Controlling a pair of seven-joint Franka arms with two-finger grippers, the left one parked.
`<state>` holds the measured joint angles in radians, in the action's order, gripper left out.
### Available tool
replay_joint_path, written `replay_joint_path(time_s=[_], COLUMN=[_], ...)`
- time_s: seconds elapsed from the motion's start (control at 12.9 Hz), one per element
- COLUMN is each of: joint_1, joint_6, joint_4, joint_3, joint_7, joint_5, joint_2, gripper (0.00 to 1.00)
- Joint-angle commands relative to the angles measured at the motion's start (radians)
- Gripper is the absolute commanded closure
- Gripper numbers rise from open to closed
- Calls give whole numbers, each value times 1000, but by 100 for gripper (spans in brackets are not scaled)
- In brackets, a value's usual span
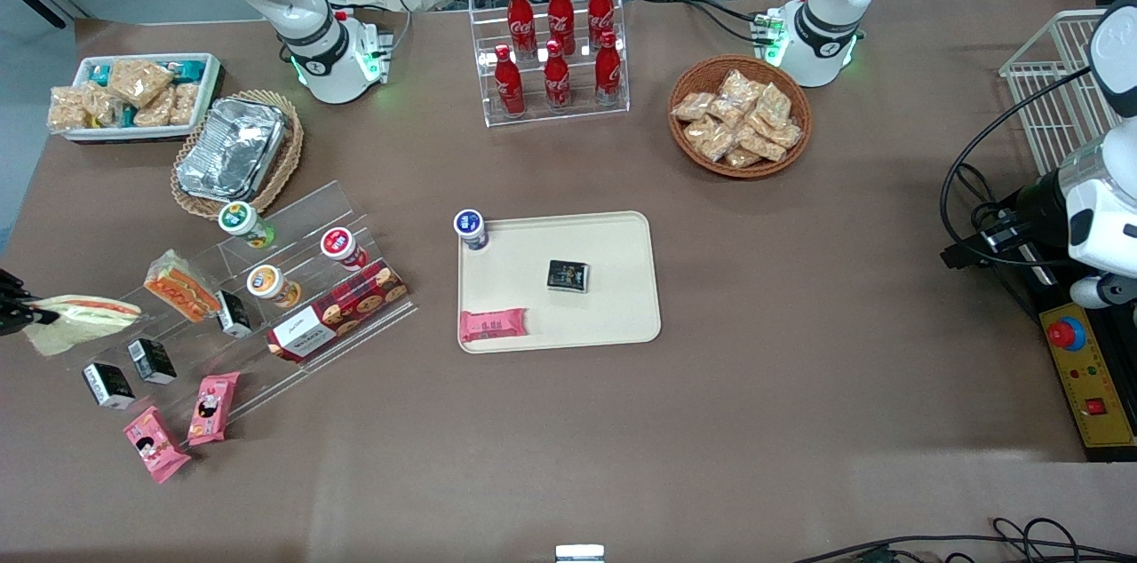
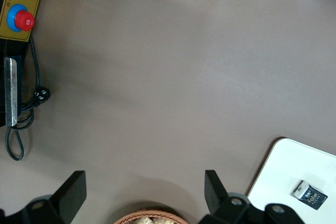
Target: Place sandwich on tray
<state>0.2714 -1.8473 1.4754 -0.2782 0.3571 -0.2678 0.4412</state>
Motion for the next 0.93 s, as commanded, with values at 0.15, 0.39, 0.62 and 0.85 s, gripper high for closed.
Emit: replay_joint_path(time_s=[0.15, 0.39, 0.62, 0.85], joint_1=[-40, -112, -115, -121], joint_6=[112, 180, 183, 186], joint_4=[-98, -119, -157, -190], joint_3=[4, 5, 57, 80], joint_7=[-65, -153, -238, -325], joint_5=[1, 126, 127, 124], joint_2=[-15, -48, -64, -76], gripper=[100, 100, 100, 100])
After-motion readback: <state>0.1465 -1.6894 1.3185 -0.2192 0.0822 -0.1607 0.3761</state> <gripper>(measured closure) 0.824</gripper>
